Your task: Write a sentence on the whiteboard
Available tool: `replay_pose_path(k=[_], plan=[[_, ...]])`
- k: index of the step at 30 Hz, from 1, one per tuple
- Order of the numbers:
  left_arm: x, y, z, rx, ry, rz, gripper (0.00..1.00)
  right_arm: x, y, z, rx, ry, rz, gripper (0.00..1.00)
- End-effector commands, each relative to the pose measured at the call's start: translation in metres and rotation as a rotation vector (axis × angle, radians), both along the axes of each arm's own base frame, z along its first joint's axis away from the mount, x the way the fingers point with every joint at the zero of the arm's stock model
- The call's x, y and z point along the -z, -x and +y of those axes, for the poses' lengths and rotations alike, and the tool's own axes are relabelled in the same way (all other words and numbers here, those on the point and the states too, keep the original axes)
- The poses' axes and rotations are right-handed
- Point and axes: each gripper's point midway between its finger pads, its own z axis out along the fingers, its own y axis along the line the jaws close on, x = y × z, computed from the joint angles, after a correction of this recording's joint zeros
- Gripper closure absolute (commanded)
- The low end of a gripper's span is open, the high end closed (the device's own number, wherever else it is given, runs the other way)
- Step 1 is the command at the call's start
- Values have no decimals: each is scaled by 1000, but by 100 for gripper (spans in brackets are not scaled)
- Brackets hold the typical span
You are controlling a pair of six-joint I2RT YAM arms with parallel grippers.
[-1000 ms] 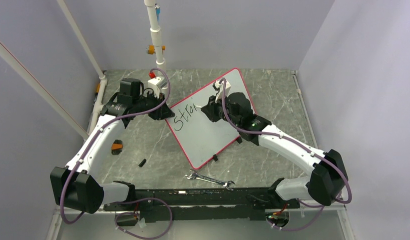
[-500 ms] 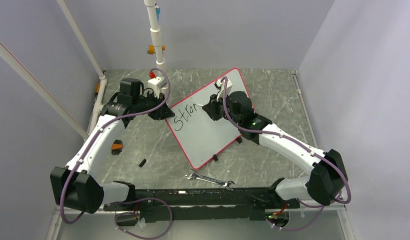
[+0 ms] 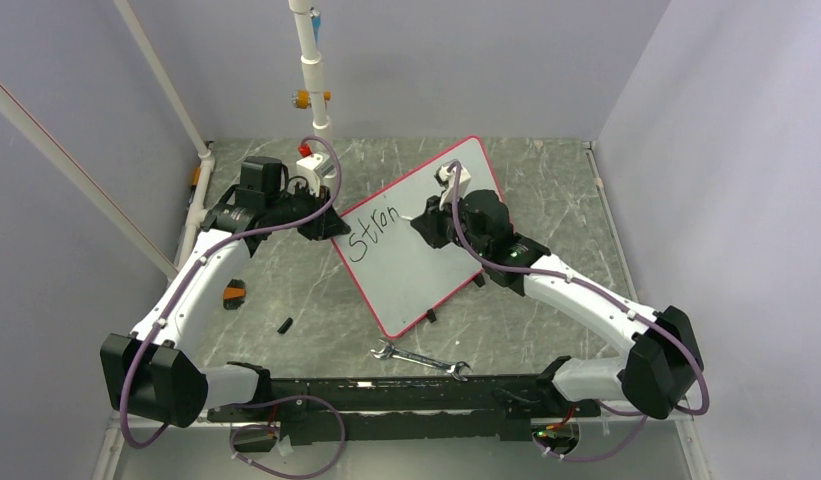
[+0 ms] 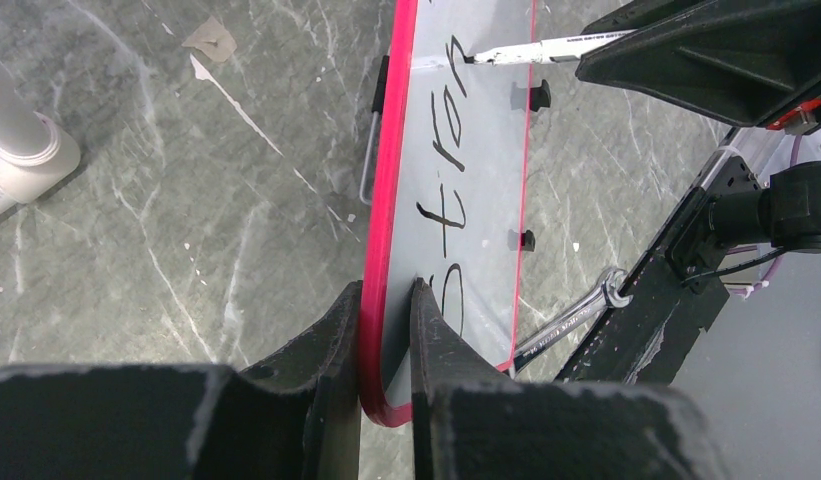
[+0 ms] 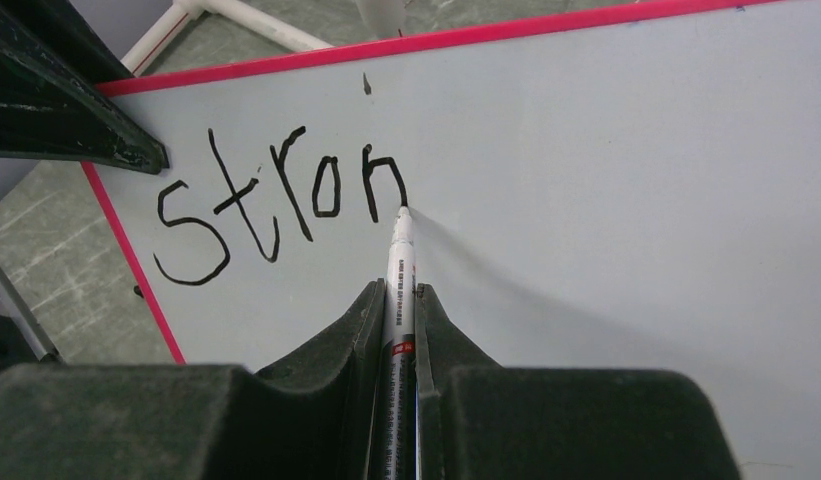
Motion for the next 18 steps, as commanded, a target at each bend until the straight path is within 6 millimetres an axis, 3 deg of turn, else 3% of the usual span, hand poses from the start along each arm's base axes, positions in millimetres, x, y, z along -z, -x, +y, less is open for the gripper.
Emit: replay_pose_path(k=[1,6,13,18], plan=[[-5,-18,18,-38,-120,-143,100,-5,5,-8,16,-10,3,100],[-4,-18,18,-39,-122,-142,100,-14,11,-11,3,-6,1,100],[-5,-18,18,-39,-120,-141,100,-61,21,-19,-4,-54,-71,100],[-5,-18,17,-35,-118,-143,100,-73,18,-22,14,-59,-112,100]])
